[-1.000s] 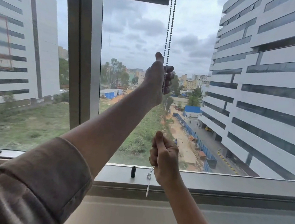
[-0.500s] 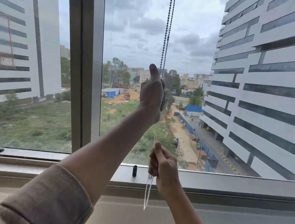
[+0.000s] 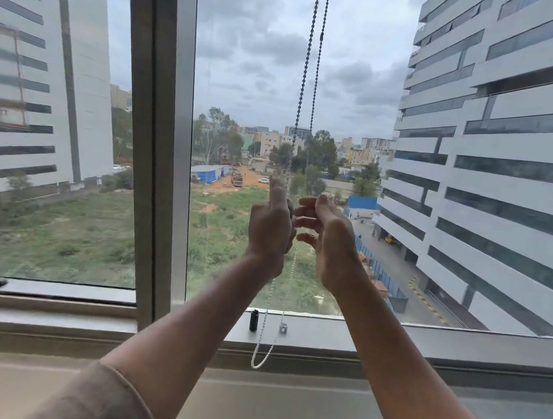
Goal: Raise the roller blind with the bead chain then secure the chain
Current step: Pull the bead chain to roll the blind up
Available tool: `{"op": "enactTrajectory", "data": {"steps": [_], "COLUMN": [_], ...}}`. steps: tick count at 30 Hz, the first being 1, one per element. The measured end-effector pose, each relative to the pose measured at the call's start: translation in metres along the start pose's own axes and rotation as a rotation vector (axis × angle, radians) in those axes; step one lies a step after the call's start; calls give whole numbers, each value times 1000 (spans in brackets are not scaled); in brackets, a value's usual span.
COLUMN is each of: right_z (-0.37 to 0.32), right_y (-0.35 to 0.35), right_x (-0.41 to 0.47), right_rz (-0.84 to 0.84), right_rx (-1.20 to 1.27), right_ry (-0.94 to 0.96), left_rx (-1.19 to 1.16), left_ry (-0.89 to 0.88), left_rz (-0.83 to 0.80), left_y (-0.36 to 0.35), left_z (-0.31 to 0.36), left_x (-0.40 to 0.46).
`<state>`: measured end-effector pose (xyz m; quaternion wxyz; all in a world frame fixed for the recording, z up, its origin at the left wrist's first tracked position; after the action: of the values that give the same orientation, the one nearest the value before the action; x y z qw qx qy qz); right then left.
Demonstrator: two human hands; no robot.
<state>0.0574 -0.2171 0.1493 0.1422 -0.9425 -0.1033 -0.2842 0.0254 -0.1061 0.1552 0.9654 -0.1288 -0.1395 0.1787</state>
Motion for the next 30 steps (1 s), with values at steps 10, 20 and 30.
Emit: {"op": "enactTrajectory", "data": {"steps": [10,20,30], "right_z": [-80,-134,-133], "right_y": [-44,-66,-65], "right_x": [49,76,75], "right_rz": [-65,-26,59], "right_rx": [28,102,93], "right_ry": [89,125,139], "left_rx": [51,70,112], "left_ry": [41,13,59], "left_rz": [25,23,15], "left_y": [6,13,20], "left_z": [-45,-67,-106], "left_x": [-15,-22,-37]}}
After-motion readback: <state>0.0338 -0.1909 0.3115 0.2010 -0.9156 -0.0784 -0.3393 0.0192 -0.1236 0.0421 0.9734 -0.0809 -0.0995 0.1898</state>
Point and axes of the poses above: each hand's wrist, its own x-axis towards the middle knuckle, its own y-axis out of the back of the hand, z = x × y, the point moved 5 cm from there along x, towards the middle knuckle, and after that the axes turned 11 degrees about y, right-handed, at the moved point
